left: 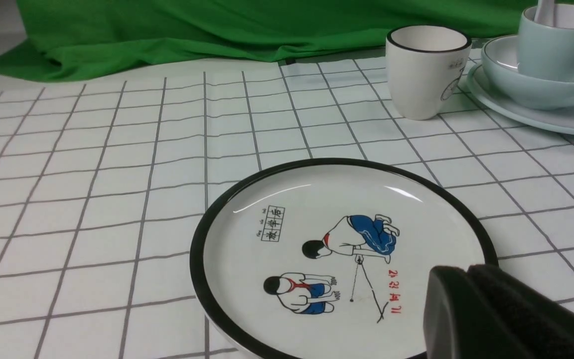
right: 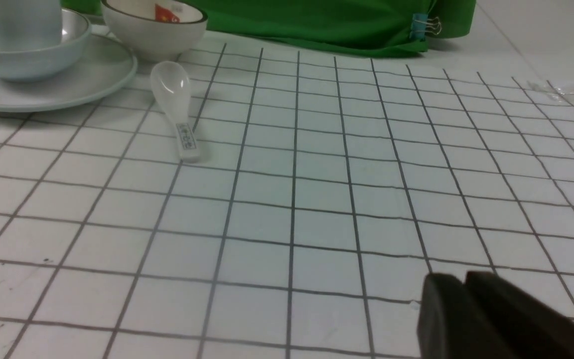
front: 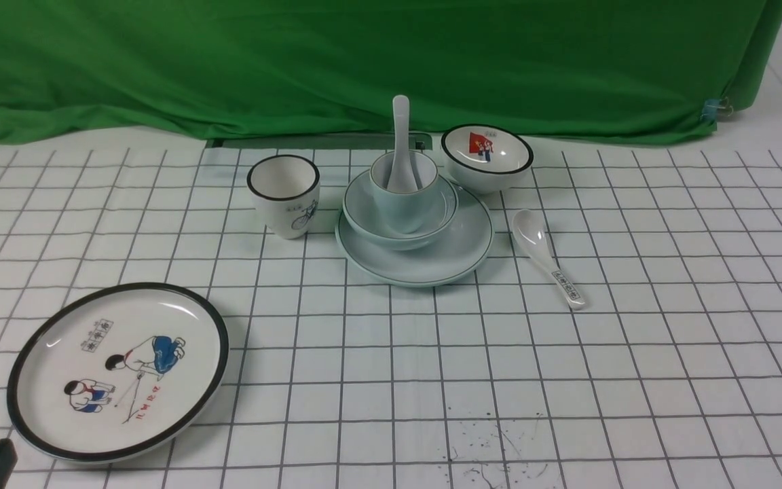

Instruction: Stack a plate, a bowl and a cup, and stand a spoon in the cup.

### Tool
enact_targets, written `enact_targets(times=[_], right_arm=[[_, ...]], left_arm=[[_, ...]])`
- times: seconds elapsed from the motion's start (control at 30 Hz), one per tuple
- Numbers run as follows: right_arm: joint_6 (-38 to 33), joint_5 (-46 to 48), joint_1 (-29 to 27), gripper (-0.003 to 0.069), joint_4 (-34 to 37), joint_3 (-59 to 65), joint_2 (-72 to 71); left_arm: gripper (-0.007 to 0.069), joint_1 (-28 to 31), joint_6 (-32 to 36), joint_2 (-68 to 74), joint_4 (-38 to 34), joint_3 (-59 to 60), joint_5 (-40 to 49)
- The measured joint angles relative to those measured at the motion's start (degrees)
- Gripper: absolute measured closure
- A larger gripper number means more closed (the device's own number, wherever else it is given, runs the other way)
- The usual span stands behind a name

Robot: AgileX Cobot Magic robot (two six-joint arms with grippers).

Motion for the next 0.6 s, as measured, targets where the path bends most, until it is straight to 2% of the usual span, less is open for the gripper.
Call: enact_targets(times=[0.6], right_arm=[[0.0,-0.1,0.0,0.0527,0.1,0.0,0.0]], left_arm=[[0.0655,0.0,0.2,0.0,-0.1,0.0,-0.2]])
